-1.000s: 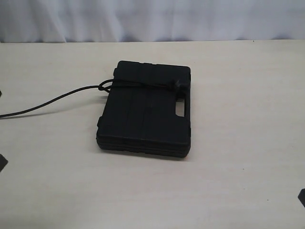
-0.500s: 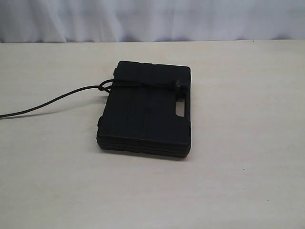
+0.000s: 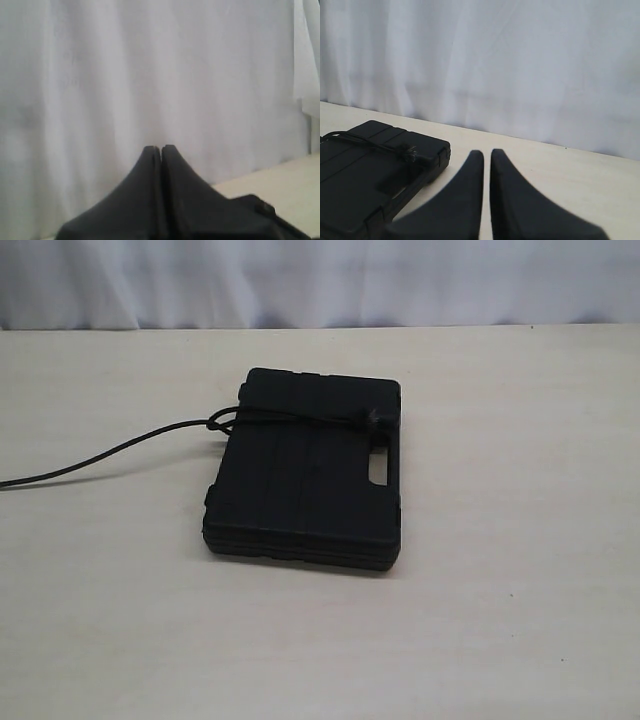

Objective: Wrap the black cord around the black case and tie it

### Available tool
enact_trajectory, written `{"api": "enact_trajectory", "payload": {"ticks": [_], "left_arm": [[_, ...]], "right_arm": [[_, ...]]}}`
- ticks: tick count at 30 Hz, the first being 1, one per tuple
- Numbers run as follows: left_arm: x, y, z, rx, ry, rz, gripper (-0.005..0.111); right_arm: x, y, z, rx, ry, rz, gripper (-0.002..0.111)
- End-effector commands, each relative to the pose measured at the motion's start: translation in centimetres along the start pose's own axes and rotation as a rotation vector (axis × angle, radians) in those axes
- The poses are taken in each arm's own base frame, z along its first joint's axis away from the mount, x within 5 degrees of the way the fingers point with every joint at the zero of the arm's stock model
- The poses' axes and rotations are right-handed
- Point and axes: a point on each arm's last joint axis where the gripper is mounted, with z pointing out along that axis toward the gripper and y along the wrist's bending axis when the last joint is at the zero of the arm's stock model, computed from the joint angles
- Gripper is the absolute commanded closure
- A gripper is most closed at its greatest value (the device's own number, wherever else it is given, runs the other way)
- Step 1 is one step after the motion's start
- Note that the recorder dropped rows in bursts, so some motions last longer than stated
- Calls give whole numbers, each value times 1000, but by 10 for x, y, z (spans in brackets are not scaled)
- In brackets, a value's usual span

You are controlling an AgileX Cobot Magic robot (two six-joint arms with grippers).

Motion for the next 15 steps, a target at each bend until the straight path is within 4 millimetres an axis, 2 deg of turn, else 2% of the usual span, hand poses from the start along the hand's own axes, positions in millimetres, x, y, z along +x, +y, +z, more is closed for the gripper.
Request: {"api": "enact_trajectory", "payload": {"ticks": [1, 8, 15], "left_arm": [[18, -1, -2, 16, 193, 1, 107], [35, 0, -7, -16, 386, -17, 107], [35, 7, -8, -158, 389, -26, 107]], "right_arm": [[-1, 0, 0, 7, -13, -2, 104], [-1, 0, 0, 7, -13, -2, 104], [-1, 0, 0, 8, -15, -3, 104]]}}
